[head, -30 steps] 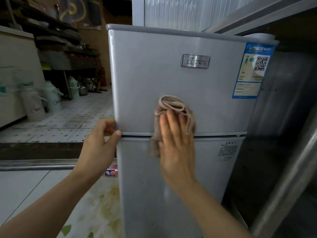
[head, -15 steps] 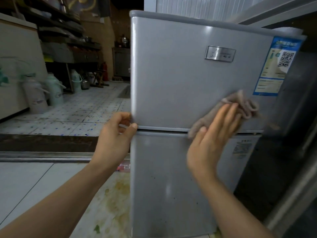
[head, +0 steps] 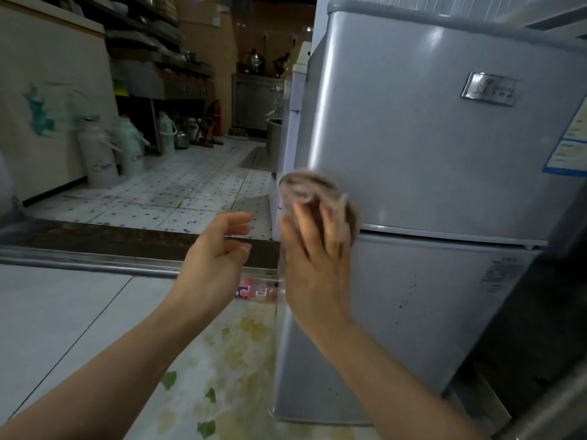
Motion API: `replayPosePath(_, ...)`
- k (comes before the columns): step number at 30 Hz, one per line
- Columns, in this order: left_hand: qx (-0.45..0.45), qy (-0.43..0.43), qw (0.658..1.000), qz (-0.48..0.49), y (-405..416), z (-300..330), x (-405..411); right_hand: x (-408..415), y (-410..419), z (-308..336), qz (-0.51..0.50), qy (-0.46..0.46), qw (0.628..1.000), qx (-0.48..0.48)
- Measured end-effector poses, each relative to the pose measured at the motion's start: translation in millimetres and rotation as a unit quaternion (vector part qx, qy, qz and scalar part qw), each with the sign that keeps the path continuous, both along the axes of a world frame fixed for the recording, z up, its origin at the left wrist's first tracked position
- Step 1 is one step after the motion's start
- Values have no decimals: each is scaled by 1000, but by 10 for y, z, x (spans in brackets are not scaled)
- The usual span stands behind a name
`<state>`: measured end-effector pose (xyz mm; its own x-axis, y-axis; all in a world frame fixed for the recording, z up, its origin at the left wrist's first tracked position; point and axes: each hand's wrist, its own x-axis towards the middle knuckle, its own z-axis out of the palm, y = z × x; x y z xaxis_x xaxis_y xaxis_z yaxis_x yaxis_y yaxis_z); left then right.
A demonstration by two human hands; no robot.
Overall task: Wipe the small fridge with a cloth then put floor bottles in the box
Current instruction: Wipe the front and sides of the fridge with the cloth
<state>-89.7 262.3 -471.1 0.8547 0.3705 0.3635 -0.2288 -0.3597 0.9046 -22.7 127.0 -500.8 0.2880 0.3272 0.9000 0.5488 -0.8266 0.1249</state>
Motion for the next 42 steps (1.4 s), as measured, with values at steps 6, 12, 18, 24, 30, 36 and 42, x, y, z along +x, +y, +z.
replayPosePath(6,1,-4,1000,-13,-195,-40,15,-10,-242,-178,1,9,996,-91)
replayPosePath(12,31,-9,999,-9,-305,-35,27,144,-895,-227,41,4,998,-40)
replayPosePath(18,60,-2,998,-30,-495,-50,160,306,-1682,-319,-44,49,991,119)
replayPosePath(24,103,-7,993,62,-749,-118,298,204,-1353,-302,-15,67,972,226)
replayPosePath(30,113,-23,988,105,-770,-177,329,211,-1120,-283,63,15,995,70)
replayPosePath(36,138,-35,983,114,-767,-226,344,429,-2090,-374,-48,50,989,132)
replayPosePath(42,132,-55,984,106,-707,-318,394,531,-2355,-288,-26,110,957,267)
